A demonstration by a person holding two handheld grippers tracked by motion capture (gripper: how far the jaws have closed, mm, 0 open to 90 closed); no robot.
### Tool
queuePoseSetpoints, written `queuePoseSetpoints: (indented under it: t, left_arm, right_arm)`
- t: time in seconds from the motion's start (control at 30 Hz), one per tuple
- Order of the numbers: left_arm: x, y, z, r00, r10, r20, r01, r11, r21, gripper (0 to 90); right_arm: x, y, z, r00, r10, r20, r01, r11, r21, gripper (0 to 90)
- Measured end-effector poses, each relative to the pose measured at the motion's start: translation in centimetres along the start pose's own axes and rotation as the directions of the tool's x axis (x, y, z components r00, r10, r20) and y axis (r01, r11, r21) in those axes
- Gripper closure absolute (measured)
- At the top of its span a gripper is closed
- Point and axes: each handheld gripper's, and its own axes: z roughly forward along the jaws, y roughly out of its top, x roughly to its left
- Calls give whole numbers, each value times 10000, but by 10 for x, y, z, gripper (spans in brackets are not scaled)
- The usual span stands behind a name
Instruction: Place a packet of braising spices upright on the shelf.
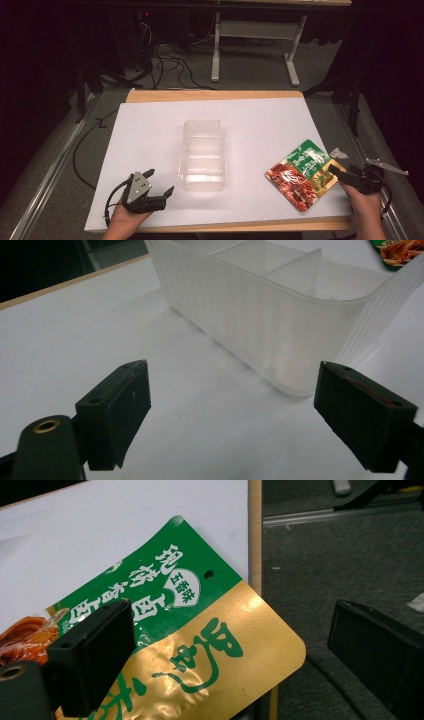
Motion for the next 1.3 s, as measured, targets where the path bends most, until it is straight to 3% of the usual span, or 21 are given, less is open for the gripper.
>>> queuePoseSetpoints:
  t: [0.1,0.4,0.57,0.73,0.93,1.3]
  left_arm:
    - [0,0,0,10000,13,-3,-13,10000,13,154]
    - [0,0,0,10000,37,-20,-37,10000,6,155]
    - [0,0,0,10000,41,-29,-41,10000,-2,154]
    - [0,0,-1,10000,44,-25,-44,10000,-9,154]
    - [0,0,-1,10000,56,-14,-56,10000,-5,155]
    - [-1,0,1,10000,84,23,-84,10000,44,154]
  right_arm:
    - [-2,1,2,9994,285,-188,-281,9994,196,80]
    - [-2,1,4,9981,76,-614,-52,9992,390,155]
    - [1,2,2,9972,83,-740,-69,9998,191,163]
    - [11,4,0,9923,-113,-1235,104,9999,-79,215]
    - [20,4,4,9868,-324,-1588,351,9993,139,222]
    - [19,1,12,9873,116,-1584,-15,9980,639,205]
